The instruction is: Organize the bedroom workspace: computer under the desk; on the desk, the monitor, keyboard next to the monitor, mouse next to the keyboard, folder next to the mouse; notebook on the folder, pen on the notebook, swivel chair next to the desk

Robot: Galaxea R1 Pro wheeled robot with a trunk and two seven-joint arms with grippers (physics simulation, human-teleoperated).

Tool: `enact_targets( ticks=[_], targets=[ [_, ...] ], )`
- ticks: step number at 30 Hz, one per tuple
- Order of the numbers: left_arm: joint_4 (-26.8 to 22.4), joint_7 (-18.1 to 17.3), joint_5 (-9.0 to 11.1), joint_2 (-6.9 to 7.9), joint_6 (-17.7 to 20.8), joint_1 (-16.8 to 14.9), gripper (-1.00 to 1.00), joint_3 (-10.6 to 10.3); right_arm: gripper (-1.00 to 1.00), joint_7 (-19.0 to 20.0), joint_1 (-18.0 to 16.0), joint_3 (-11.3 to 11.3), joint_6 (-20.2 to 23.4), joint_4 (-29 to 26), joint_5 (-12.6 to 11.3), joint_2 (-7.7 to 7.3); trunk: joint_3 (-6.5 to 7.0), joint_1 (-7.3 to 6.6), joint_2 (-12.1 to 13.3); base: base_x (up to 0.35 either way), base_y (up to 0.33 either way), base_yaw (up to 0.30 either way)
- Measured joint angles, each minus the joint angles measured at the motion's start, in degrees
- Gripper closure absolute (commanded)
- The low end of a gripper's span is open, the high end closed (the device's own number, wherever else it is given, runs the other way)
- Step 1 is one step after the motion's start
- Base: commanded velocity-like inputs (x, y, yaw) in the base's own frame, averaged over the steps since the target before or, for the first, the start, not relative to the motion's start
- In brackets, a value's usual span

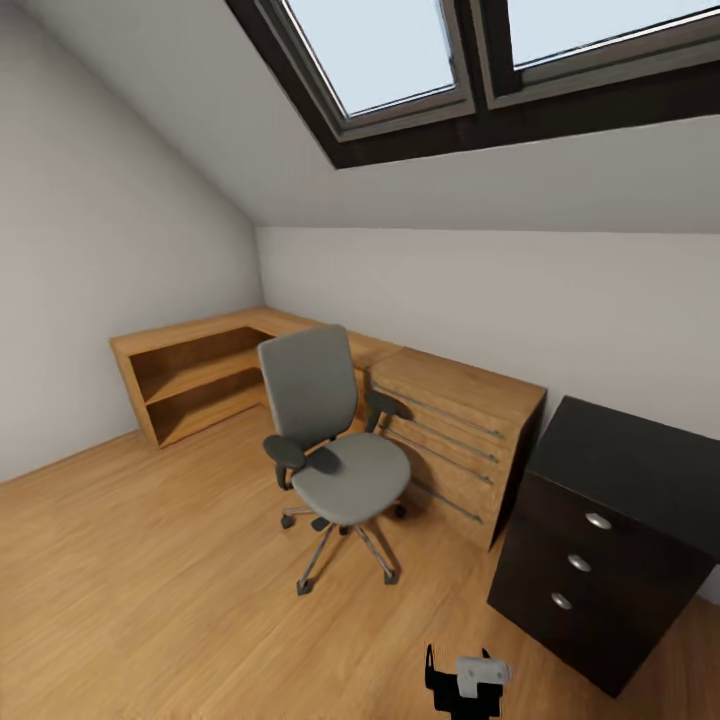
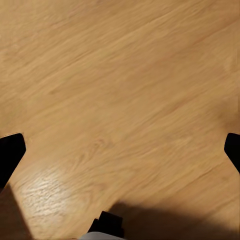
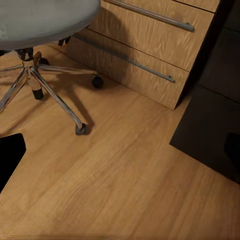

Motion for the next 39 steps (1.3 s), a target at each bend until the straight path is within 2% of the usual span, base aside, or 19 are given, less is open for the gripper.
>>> enact_targets(
  ticks=[31, 39],
  targets=[
    [-0.13, 0.06, 0.00, 0.41, -0.10, 0.00, -1.00, -0.06, -1.00, -0.03, 0.01, 0.03, 0.15, 0.07, 0.15, 0.67, 0.00, -0.01, 0.00, -0.003, 0.001, 0.289],
    [-0.42, 0.08, 0.12, 1.35, -1.53, 0.00, -1.00, 0.04, -1.00, 0.01, 0.01, 0.11, 0.20, 0.09, 0.25, 0.67, 0.00, -0.03, 0.00, 0.121, 0.000, 0.290]
  ],
)
